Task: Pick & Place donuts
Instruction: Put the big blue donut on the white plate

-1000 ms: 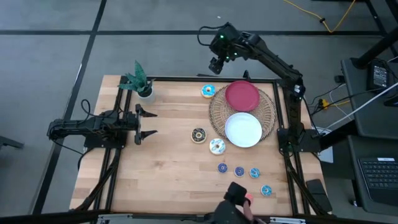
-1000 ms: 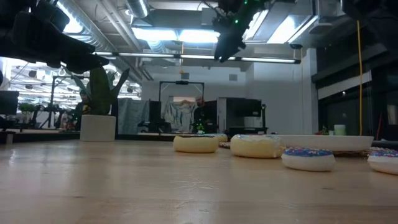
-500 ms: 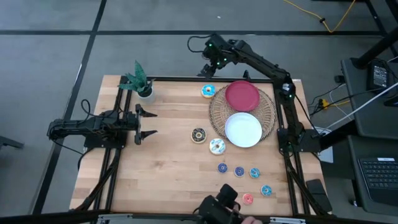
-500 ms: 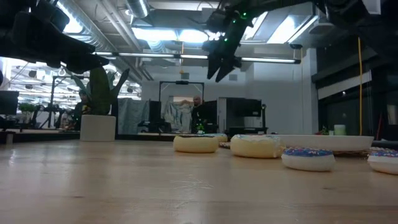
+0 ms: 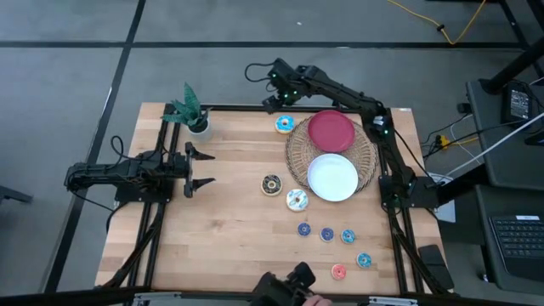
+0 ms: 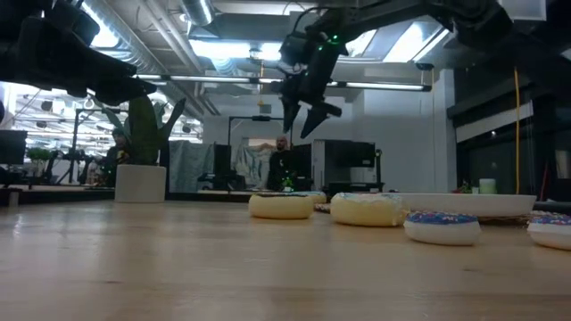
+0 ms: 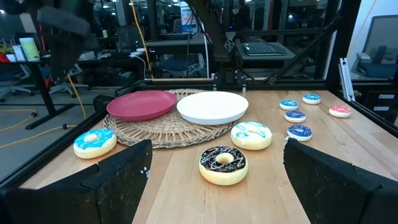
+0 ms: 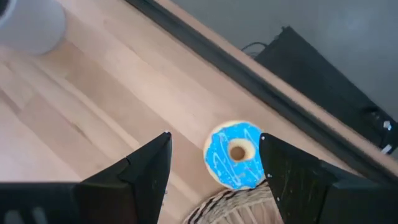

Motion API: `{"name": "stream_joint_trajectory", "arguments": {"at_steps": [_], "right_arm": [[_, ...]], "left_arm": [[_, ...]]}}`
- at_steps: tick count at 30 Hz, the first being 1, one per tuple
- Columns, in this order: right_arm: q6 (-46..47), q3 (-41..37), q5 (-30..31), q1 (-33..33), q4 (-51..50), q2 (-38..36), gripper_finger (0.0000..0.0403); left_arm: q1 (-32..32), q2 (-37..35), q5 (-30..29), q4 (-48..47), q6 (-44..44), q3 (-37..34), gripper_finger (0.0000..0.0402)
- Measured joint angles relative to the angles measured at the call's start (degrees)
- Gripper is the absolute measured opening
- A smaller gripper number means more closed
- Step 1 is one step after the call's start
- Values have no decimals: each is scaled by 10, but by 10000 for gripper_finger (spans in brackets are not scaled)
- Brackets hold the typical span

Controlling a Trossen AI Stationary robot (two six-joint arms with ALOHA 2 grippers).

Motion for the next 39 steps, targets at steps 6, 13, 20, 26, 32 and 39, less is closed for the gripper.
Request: {"name": "stream_joint_trajectory", "arguments": {"at_steps": [6, 13, 20, 26, 32, 39], "right_arm": [[39, 0, 8, 10, -4, 24, 243], [50, 0, 24, 16, -12, 50, 243], [45, 0, 28, 21, -20, 79, 243], [41, 0, 28, 22, -21, 104, 243], [32, 0, 29, 22, -28, 124, 243], [14, 0, 29, 22, -26, 145, 243]], "left_arm": [[0, 0, 0, 0, 0, 0, 354], [0, 0, 0, 0, 0, 0, 353], [0, 0, 0, 0, 0, 0, 353], [0, 0, 0, 0, 0, 0, 353], [0, 0, 0, 0, 0, 0, 354], [0, 0, 0, 0, 0, 0, 353]]}}
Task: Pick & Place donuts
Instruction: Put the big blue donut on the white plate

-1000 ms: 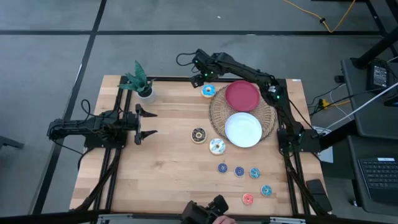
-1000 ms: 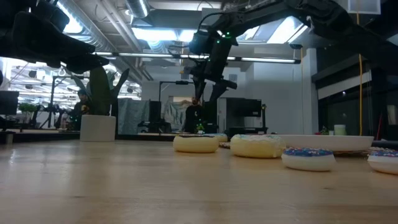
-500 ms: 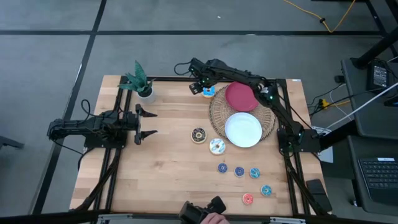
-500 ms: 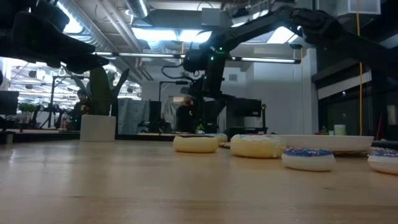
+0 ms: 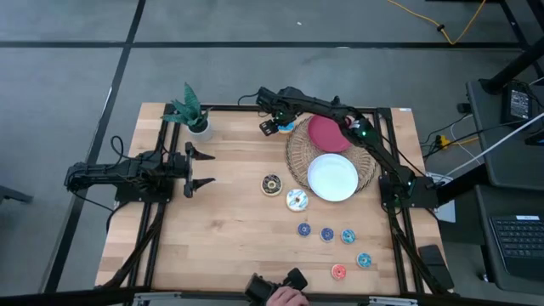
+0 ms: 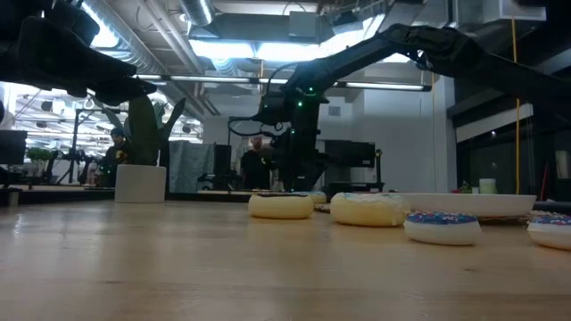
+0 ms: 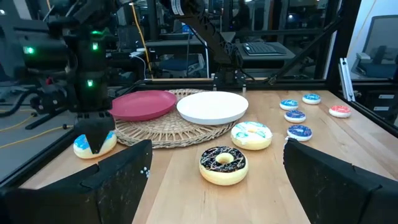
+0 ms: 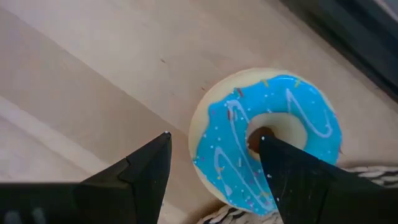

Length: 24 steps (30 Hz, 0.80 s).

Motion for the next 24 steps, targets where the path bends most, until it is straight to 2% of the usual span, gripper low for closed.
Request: {"name": "stream_joint_trajectory", "arguments": {"at_steps": [14, 24], "right_arm": [[-20, 0, -5, 0, -13, 2, 240], [-47, 0, -22, -1, -28, 2, 148]], "left_arm": [[0, 0, 0, 0, 0, 0, 353], [0, 0, 0, 0, 0, 0, 352]]}}
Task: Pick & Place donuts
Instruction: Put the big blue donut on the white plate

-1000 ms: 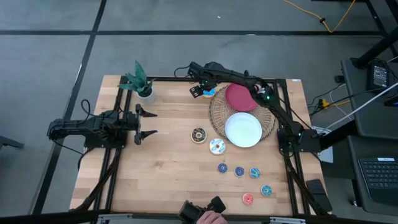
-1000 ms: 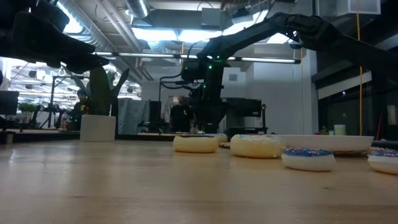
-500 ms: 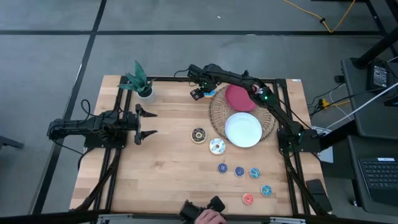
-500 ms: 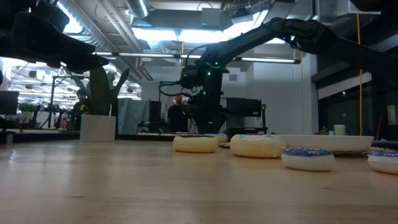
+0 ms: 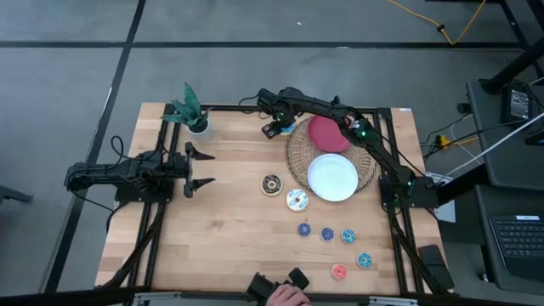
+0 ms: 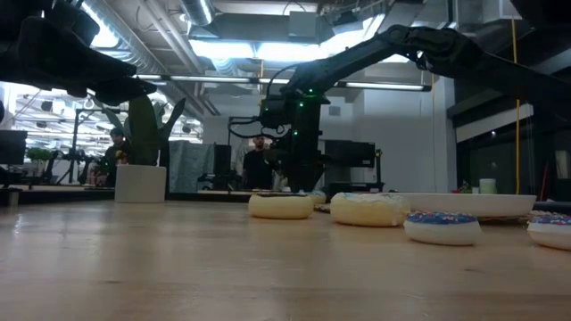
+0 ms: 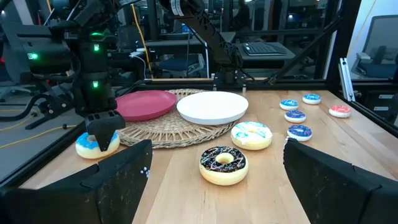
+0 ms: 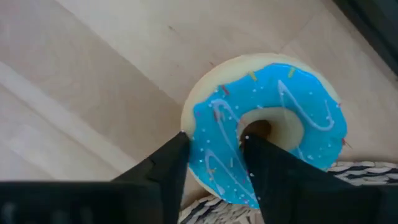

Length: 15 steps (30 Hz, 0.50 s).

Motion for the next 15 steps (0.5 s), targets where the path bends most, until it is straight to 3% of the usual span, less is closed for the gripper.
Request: {"name": "stream_joint_trajectory", "arguments": {"at_steps": [15], "right_arm": [[-34, 0, -1, 0, -18, 0, 47]], "left_arm": [[0, 0, 0, 0, 0, 0, 353]]}}
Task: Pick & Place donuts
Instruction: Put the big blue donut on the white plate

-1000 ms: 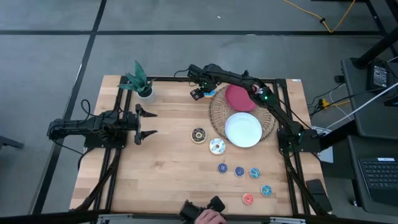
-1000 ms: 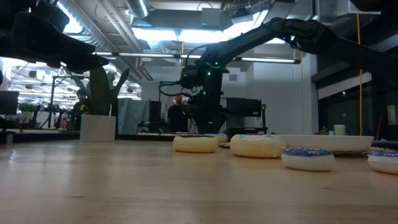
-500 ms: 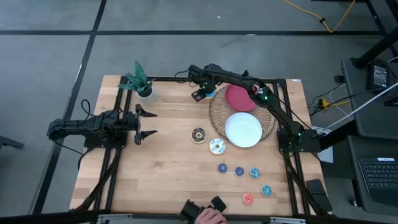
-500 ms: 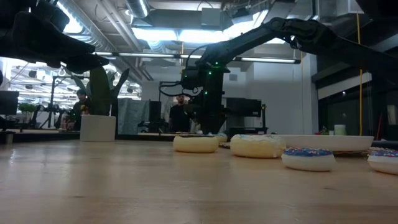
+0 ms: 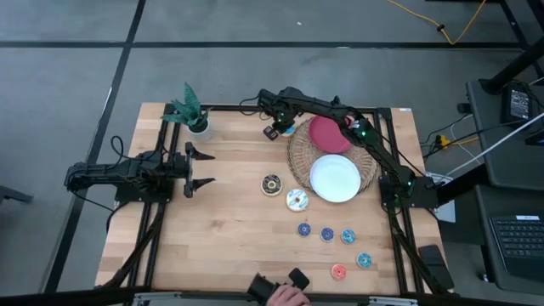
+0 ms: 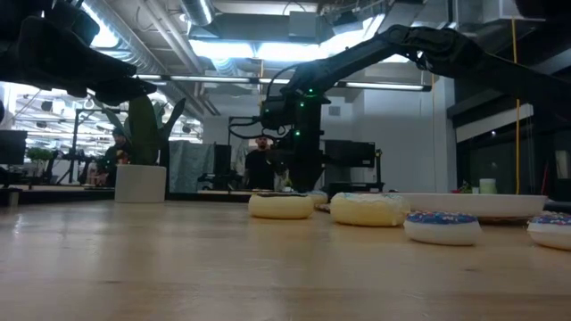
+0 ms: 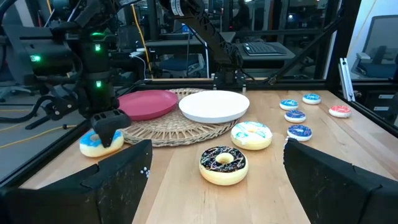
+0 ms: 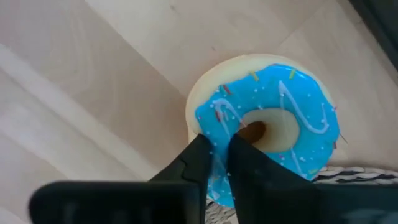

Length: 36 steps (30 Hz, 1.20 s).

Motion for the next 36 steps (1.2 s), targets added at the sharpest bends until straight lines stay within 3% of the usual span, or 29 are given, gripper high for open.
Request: {"name": "stream_joint_trajectory", "arguments": {"at_steps": [19, 36], "right_arm": [[-122, 50, -14, 10, -32, -7, 36], [-216, 50, -30, 35, -94, -16, 35]], "left_arm": [[0, 0, 0, 0, 0, 0, 353], [0, 0, 0, 0, 0, 0, 353]]}}
